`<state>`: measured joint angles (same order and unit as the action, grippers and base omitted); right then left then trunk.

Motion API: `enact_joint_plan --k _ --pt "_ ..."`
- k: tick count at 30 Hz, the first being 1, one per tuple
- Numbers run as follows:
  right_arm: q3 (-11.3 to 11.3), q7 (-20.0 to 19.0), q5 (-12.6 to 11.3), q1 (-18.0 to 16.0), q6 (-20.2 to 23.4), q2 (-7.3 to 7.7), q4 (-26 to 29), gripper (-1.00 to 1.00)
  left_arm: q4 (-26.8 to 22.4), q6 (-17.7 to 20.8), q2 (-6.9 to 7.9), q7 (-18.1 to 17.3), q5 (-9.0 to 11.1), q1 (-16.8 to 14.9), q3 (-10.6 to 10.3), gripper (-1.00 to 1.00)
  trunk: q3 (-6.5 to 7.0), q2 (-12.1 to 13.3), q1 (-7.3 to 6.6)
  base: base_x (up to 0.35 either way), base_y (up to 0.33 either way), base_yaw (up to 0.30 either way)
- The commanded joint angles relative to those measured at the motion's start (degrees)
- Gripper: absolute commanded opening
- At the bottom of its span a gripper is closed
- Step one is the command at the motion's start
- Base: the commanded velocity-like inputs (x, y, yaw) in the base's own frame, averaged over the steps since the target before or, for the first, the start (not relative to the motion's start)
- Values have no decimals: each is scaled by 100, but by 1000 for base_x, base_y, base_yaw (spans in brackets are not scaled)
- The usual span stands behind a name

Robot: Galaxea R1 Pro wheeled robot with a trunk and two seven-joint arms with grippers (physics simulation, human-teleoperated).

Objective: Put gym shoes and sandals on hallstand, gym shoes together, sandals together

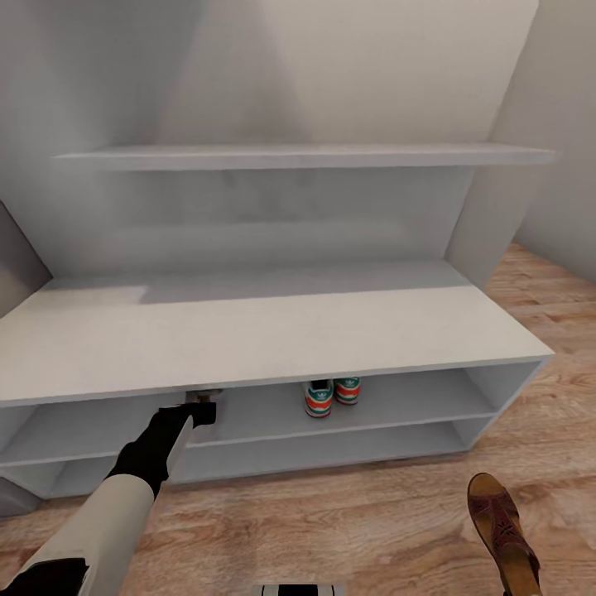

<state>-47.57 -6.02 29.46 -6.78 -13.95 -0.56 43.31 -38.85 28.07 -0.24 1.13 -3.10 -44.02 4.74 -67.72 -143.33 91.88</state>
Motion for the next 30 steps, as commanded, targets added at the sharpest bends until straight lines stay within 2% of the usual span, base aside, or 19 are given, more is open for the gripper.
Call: enact_joint_plan --k 1,9,10,20,30 --pt "-42 -50 34 -8 -29 -6 2 -100 -9 32 -3 -16 -51 -2 10 -100 -4 -2 0 89 0 0" --pt "-42 -51 34 -8 -29 -6 2 -100 -10 24 -1 -17 -50 -2 1 -100 -4 -2 0 25 0 0" --pt "-42 -50 34 -8 -29 -6 2 -100 -10 24 0 -17 -50 -2 1 100 -4 -2 0 4 0 0" --pt "-42 -56 34 -8 -29 -6 2 -100 -9 24 15 -18 -51 -2 -13 100 -4 -2 0 -7 1 0" --pt "-42 -56 34 -8 -29 -6 2 -100 -9 23 15 -21 -51 0 -16 100 -4 -2 0 -290 68 0"
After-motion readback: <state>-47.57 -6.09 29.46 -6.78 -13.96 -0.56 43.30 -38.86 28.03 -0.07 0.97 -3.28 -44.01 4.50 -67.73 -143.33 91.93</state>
